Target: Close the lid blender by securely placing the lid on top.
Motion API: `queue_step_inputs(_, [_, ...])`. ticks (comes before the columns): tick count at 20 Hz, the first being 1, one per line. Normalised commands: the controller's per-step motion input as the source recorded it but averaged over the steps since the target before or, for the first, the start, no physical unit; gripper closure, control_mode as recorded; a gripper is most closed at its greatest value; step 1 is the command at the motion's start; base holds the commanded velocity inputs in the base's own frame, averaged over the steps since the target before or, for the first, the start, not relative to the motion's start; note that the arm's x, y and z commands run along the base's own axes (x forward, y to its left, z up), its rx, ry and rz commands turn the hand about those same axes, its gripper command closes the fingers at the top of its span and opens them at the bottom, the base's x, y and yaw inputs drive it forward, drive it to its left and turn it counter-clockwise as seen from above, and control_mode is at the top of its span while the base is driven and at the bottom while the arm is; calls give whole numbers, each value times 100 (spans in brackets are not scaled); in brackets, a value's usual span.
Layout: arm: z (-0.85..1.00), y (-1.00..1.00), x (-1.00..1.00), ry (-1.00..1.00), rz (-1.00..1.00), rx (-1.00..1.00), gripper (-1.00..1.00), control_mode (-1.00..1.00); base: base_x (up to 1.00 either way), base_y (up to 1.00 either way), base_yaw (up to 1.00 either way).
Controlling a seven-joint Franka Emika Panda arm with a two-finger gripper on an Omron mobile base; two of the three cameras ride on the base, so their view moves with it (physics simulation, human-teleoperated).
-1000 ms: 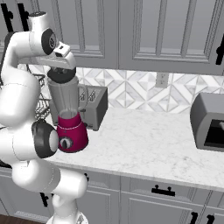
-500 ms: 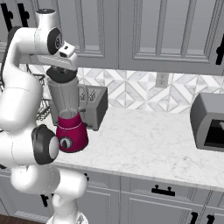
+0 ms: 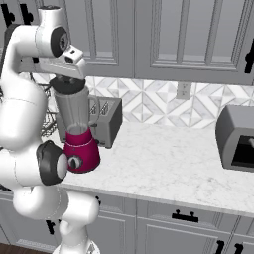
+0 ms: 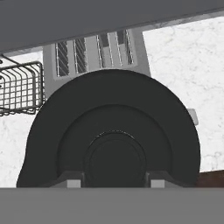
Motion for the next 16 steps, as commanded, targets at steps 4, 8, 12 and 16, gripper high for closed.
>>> queue_step_inputs(4, [-5,8,0,-1,0,-3,100,-100,0,0,0])
queue_step_inputs(8, [-17,19,0,4,0,-8,100,-100,0,0,0])
queue_step_inputs(12, [-16,5,0,1,1,-3,100,-100,0,0,0])
queue_step_inputs(16, [-2,0,4,0,0,0,100,-100,0,0,0])
